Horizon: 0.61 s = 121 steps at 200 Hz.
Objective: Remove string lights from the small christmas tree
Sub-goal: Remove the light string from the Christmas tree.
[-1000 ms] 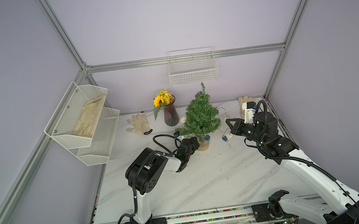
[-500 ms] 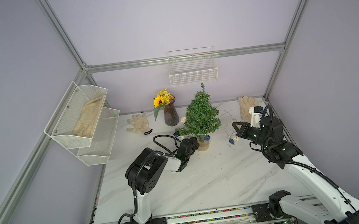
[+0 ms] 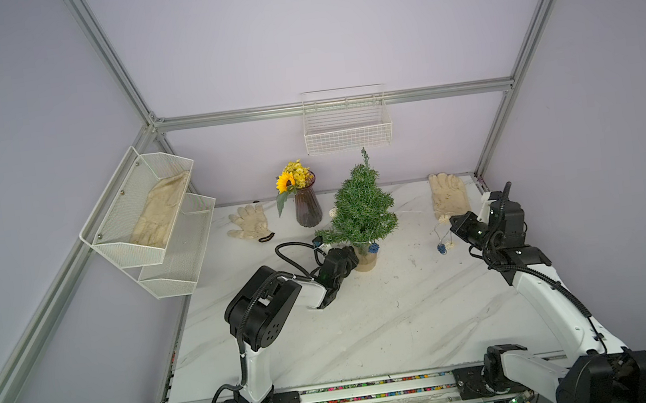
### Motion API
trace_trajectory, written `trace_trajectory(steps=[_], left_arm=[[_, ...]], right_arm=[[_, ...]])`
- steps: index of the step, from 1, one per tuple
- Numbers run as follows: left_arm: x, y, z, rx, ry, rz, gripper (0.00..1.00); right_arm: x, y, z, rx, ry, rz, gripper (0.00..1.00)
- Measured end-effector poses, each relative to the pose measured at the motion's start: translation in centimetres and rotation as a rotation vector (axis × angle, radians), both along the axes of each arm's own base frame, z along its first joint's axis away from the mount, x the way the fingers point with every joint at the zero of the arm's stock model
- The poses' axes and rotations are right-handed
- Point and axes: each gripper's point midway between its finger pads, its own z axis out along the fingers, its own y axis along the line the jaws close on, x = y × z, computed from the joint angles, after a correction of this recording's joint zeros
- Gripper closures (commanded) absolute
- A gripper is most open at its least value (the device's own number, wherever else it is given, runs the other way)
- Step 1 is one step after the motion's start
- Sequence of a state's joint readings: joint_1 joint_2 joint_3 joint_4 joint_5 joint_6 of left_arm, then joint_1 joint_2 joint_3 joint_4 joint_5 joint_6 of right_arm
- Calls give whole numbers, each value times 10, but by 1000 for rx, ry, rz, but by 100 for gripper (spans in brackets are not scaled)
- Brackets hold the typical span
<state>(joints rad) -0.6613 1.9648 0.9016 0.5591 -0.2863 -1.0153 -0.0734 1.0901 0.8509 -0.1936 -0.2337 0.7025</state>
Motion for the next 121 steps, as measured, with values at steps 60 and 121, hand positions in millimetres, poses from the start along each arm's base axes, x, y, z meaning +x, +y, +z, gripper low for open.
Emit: trace_trajectory(steps=[60,121], left_arm=[[0,0,0,3,16,-10,41],[-1,-2,1,-1,19,-18,42]], right_arm=[[36,21,53,127,-146,107,100],[84,73,125,183,-276,244,100]])
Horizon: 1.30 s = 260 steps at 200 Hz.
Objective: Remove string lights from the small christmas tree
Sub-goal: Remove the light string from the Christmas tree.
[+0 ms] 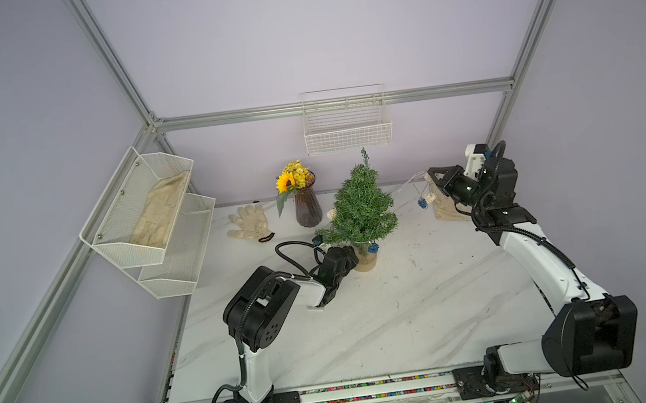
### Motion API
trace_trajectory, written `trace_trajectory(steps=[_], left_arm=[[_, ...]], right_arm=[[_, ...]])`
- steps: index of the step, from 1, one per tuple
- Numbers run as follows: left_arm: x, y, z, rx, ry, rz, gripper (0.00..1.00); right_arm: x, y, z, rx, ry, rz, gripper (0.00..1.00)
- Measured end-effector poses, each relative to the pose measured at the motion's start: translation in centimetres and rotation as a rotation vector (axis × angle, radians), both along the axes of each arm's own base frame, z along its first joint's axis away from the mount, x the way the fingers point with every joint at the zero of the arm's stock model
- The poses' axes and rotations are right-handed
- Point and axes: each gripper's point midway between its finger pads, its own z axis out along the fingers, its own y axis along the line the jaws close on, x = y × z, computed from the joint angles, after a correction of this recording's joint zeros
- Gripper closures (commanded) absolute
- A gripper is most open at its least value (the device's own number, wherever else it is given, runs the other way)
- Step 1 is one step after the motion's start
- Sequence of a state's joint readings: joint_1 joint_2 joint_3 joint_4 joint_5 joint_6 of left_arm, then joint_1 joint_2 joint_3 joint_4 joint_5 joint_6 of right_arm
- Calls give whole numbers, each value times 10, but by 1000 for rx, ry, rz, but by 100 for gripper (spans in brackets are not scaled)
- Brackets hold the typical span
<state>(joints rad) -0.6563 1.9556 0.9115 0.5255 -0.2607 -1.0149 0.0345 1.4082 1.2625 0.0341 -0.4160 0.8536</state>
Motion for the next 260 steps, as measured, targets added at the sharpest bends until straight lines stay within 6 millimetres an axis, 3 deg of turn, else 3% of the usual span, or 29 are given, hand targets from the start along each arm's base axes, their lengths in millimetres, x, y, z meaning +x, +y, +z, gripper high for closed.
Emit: trace_trajectory(steps=[29,64,90,124,167,208,226,260], left_arm=[[0,0,1,1,-2,-2,42],[0,0,1,1,-1,-5,42],[0,-1,1,-1,-1,-8,43],[0,-2,1,-5,-2,-11,43],[0,-2,2,9,-9,-19,44],[0,-2,2,27,-19,-23,44],[0,-1,3,33,-23,-25,44],[0,-1,3,43,-27,-27,45]], right_arm=[[31,37,39,-1,-77,61,100],[71,85,65,-8,-130,125,100],[87,124,82,-2,-178,182,100],[91,168,112,39,-265,262,100],[93,208,144,171,-356,351,100],[93,245,143,284,-366,421,100],[83,264,141,294,-358,452,100],[64,282,151,303,-382,491,100]])
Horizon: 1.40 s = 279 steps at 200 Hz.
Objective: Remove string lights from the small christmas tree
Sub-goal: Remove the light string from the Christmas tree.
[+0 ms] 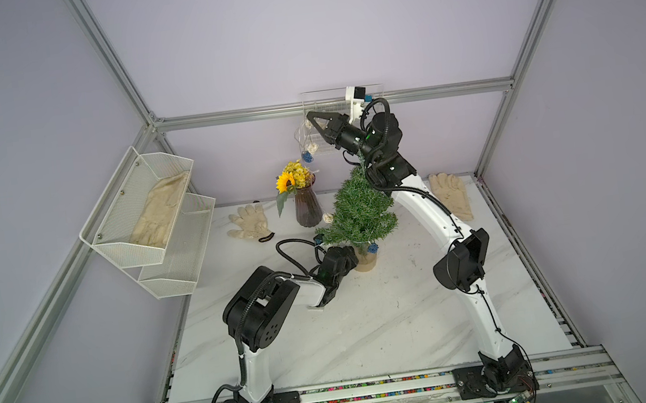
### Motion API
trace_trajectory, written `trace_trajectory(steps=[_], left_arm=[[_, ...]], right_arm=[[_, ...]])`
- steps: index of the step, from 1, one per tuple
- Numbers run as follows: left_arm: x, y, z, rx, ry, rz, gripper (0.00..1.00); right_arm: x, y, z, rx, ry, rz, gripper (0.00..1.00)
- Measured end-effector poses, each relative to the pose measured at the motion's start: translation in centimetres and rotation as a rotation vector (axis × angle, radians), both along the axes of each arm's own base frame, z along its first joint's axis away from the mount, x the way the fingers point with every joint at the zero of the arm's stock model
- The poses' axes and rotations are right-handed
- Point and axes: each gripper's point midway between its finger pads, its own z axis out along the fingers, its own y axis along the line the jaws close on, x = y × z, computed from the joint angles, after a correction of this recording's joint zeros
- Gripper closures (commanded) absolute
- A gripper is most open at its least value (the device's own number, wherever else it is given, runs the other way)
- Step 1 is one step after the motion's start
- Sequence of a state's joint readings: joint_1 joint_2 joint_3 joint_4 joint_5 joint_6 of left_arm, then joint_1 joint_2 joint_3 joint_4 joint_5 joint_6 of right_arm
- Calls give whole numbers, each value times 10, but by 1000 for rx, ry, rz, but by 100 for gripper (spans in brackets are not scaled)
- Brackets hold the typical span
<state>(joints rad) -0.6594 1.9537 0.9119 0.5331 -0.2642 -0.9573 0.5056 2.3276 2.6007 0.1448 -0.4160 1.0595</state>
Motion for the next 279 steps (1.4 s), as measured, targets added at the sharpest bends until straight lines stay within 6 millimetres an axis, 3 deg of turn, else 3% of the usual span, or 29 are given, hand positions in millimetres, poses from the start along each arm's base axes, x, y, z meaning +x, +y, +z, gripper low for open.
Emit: trace_trajectory(steps=[56,137,169,229,279], left_arm=[[0,-1,0,13,1,2,46],[3,-1,2,40,10,2,46],[3,-1,2,46,9,2,46],[3,-1,2,48,8,3,46],[4,0,2,49,7,5,46]], right_arm=[[-19,-11,30,-19,-85,-26,100],[-73,-21,82,-50,-230,-7,100],[-89,-6,83,-71,-254,34,100],[-102,22,62,-175,-285,64,100],[-121,25,76,-197,-384,62,100]])
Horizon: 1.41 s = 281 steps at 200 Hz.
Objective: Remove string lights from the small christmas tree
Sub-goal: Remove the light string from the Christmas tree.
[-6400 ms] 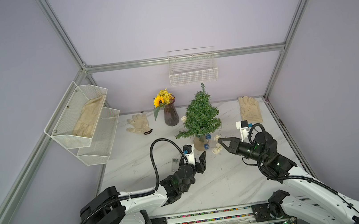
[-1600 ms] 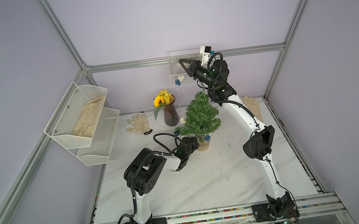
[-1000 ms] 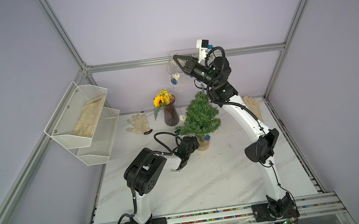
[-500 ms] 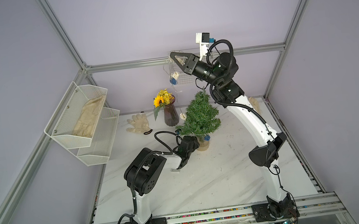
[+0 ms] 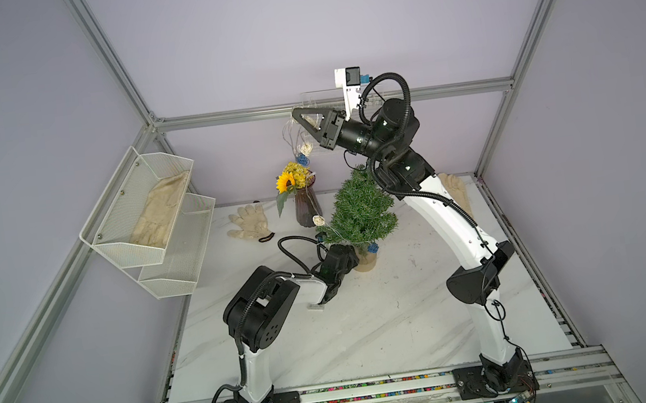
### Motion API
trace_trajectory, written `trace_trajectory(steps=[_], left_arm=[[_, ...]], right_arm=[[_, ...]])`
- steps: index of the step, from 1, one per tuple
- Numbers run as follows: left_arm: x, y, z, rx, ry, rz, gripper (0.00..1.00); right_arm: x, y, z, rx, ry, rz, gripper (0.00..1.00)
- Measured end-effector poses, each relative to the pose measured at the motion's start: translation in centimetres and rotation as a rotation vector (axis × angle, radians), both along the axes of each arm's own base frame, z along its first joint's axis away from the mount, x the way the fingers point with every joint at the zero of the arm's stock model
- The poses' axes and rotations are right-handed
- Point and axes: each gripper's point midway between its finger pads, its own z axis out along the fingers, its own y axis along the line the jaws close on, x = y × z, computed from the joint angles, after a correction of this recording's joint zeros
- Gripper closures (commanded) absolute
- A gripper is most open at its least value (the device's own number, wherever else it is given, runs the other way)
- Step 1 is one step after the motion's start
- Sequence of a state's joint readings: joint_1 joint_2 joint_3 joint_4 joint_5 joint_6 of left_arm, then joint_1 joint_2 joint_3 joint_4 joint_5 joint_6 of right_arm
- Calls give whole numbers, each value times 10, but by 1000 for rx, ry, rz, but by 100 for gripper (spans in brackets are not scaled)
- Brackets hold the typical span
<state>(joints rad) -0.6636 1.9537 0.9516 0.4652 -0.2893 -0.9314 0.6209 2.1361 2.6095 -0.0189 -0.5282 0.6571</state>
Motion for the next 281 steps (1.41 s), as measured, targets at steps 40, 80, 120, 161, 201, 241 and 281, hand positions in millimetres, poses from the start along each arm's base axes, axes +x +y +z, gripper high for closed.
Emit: trace_trajectory(steps=[40,80,120,161,201,241,281], left_arm=[[0,0,0,1,-1,2,46],[0,0,0,1,-1,2,46],[0,0,0,1,-1,3,46],[0,1,0,3,-2,5,46],[0,1,0,11,-5,3,46],[0,1,0,12,-6,3,46],[0,1,0,14,-7,2,46]], right_arm=[[-29,6,13,-8,-50,45,100],[-62,1,26,-21,-72,78,100],[-73,-14,5,-78,-23,38,100],[-76,-28,-40,-153,62,-19,100],[-105,-76,-73,-204,123,-142,100],[-145,-161,-69,-143,140,-383,100],[-175,-245,-57,-44,169,-637,100]])
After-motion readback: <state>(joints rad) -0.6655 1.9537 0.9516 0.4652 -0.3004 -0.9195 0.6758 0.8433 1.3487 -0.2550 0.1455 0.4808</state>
